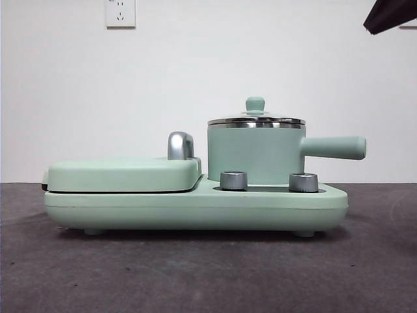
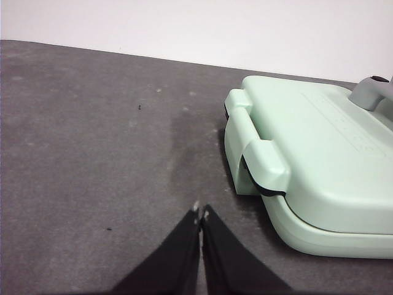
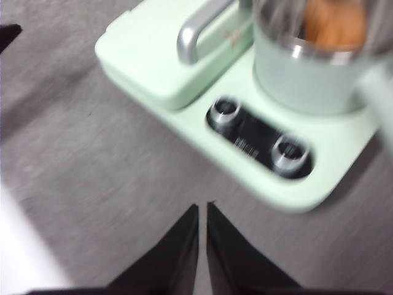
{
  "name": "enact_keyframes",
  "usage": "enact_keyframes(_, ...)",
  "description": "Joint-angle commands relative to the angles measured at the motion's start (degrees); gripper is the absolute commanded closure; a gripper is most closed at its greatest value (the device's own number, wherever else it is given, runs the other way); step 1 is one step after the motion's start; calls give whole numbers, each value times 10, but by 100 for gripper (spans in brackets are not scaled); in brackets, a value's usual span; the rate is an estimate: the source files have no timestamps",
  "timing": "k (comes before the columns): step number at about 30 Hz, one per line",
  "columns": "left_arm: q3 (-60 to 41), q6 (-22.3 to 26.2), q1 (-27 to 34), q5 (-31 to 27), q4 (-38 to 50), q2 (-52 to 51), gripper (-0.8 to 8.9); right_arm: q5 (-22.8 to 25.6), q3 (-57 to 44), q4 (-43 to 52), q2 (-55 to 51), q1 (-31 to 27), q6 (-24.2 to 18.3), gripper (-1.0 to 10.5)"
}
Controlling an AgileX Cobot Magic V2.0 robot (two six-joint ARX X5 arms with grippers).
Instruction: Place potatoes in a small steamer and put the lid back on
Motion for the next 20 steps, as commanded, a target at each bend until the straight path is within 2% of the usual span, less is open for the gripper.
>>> enact_keyframes(1, -7, -2, 0, 0, 7, -1, 808, 6, -56, 67, -58, -38, -102, 928)
enact_keyframes(4, -7, -1, 0, 0, 7, -1, 808, 12, -169, 181, -159, -105, -93, 928)
enact_keyframes(9, -7, -1, 0, 0, 7, -1, 808, 68, -331, 311, -308, -195, -92, 928)
enact_keyframes(15, -7, -1, 0, 0, 7, -1, 807, 77, -432, 340, -390, -233, -57, 928)
enact_keyframes(18, -7, -1, 0, 0, 7, -1, 808, 77, -454, 334, -405, -241, -32, 928)
enact_keyframes(20, -7, -1, 0, 0, 7, -1, 808, 77, -454, 331, -404, -244, -31, 928)
